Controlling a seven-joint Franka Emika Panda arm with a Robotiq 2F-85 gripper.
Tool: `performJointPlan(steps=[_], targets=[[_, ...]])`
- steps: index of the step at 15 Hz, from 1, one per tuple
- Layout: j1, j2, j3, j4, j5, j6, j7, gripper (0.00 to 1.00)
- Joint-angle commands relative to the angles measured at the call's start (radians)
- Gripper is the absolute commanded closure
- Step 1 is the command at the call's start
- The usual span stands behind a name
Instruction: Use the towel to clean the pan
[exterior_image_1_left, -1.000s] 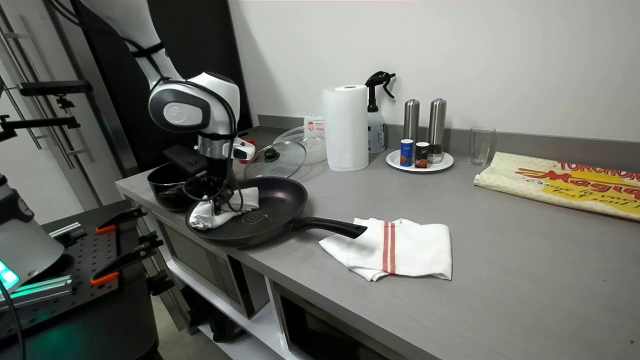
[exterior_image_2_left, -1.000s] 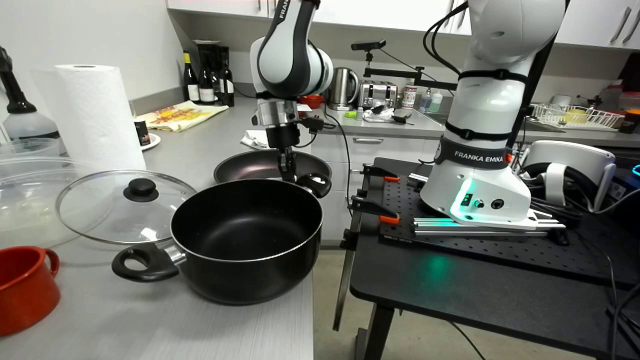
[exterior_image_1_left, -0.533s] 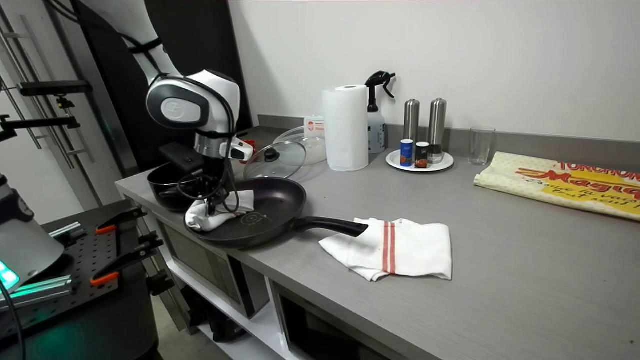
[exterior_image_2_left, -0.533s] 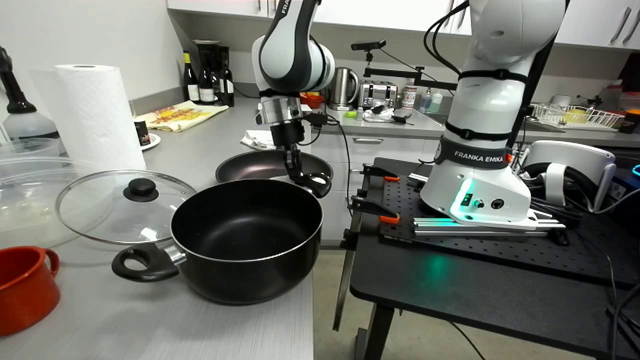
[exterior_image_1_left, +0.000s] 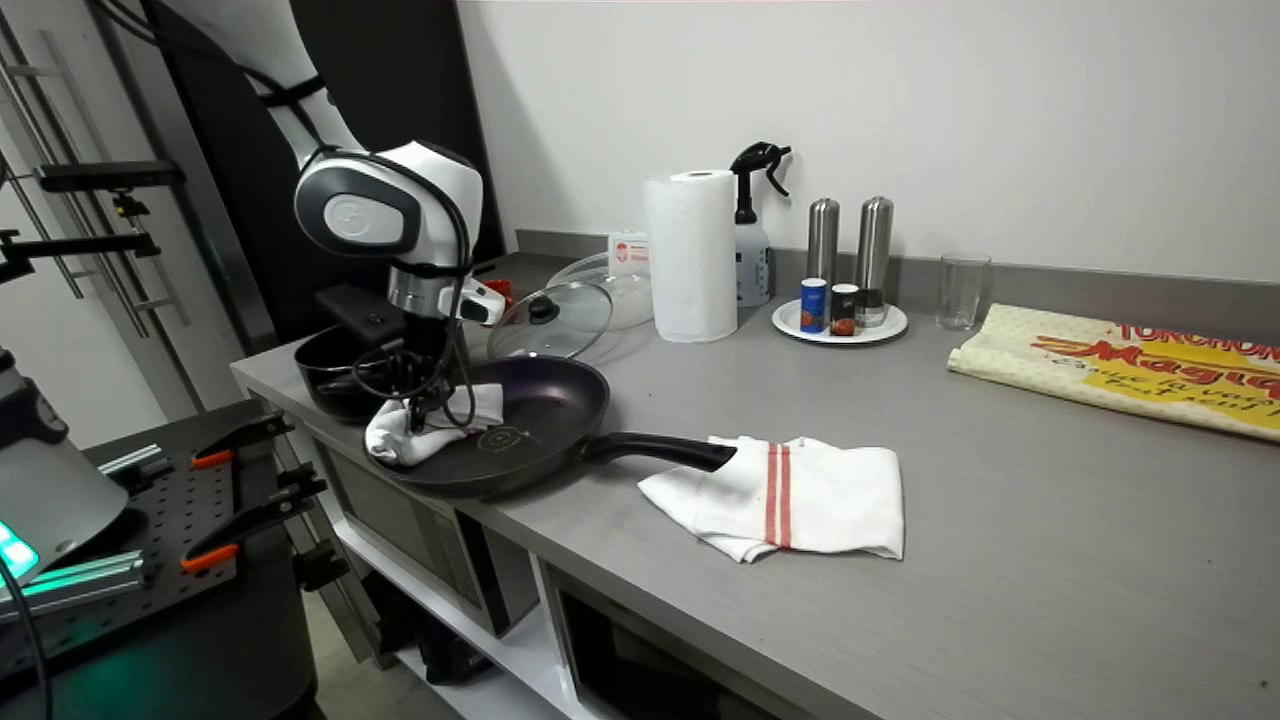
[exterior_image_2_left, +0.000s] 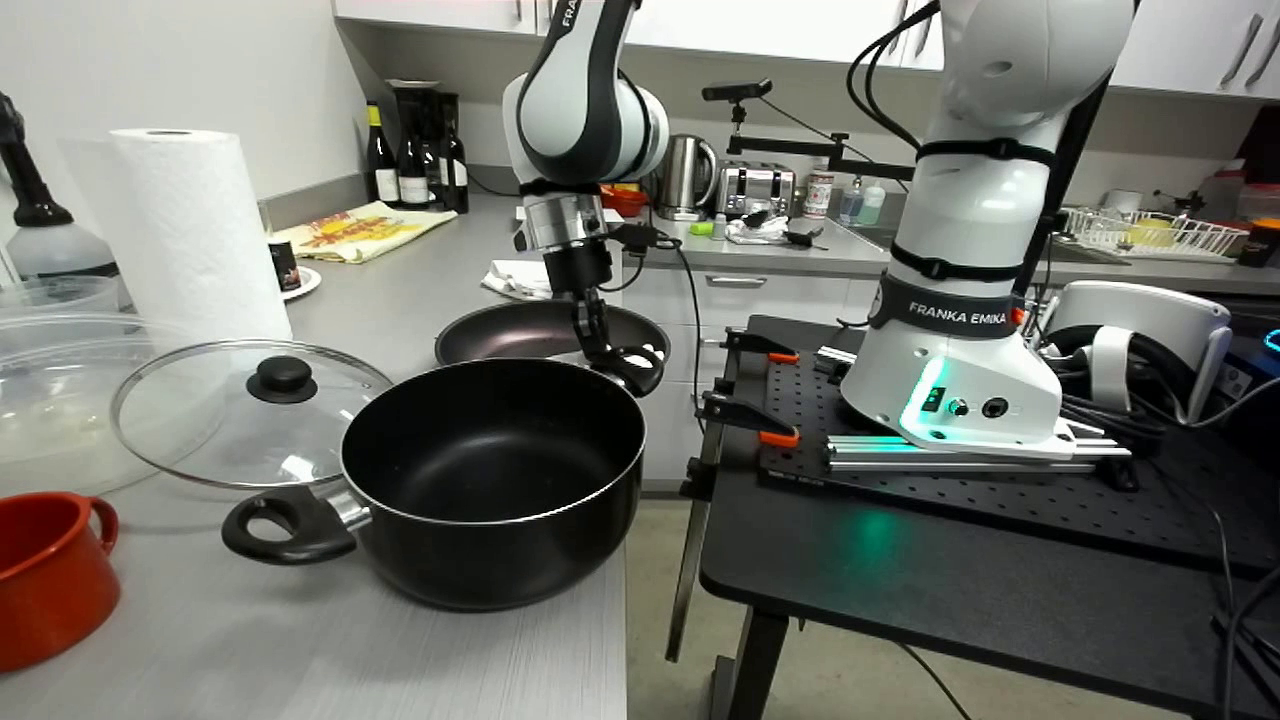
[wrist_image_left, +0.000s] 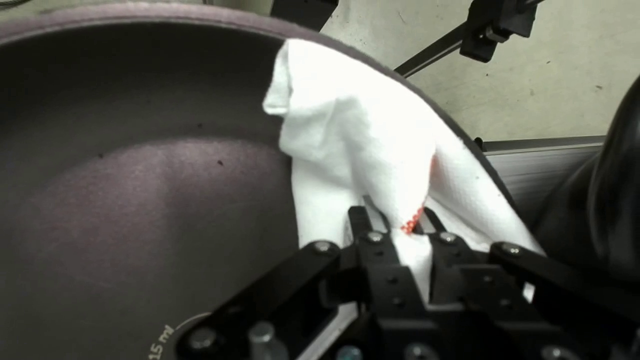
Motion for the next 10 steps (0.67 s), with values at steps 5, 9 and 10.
performJointPlan(steps=[5, 9, 10], targets=[[0.047, 0.019, -0.009, 0.053, 0.016, -0.048, -0.014, 0.97], [0.056, 0.031, -0.005, 0.083, 0.019, -0.052, -0.016, 0.97], [0.057, 0.035, -0.004, 0.09, 0.02, -0.055, -0.018, 0.97]])
